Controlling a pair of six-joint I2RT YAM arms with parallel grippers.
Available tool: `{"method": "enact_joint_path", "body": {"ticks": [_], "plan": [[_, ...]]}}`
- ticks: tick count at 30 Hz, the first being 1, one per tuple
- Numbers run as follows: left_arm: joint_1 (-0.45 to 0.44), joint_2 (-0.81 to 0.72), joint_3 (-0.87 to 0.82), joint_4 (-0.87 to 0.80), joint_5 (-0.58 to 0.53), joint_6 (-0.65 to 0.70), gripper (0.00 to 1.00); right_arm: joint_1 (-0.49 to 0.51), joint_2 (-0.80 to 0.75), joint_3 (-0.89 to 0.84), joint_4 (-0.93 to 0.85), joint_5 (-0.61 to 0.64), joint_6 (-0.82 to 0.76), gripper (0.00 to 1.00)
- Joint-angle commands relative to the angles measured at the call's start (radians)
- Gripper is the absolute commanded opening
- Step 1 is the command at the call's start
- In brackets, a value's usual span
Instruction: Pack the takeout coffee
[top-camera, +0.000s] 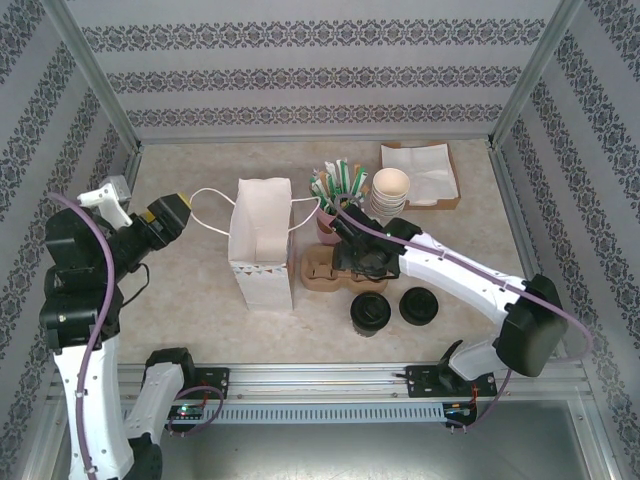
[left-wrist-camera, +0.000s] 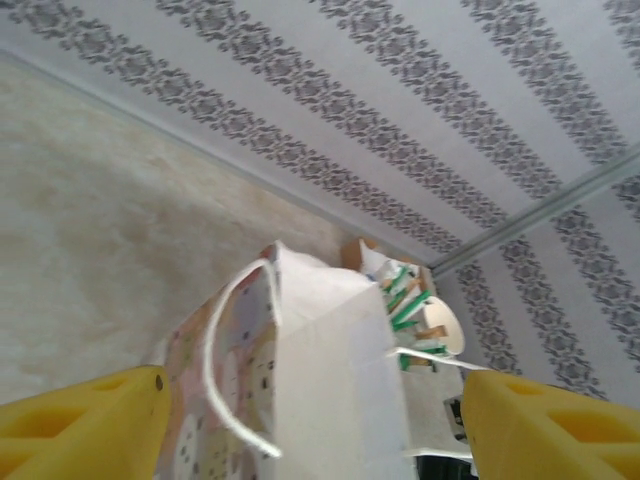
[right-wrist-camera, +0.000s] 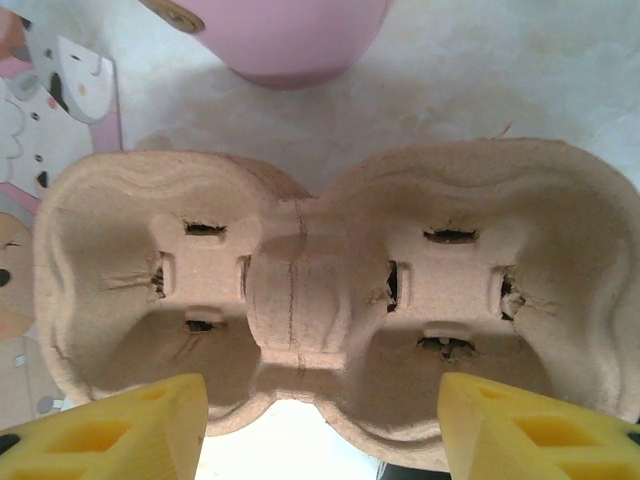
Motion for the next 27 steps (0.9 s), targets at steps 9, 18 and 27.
{"method": "enact_joint_path", "body": {"ticks": [9,18,27], "plan": [[0.01,-0.102,-0.16,-0.104,-0.087,0.005,0.79,0.023,0.128,0.039,0.002,0.019,0.014,0.64],[0.01,-0.115,-0.226,-0.072,-0.055,-0.022,0.79,0.031,0.192,0.061,0.006,0.041,0.003,0.64],[0.01,-0.116,-0.248,-0.052,-0.034,-0.035,0.79,0.031,0.22,0.088,-0.021,0.084,-0.019,0.56]]}}
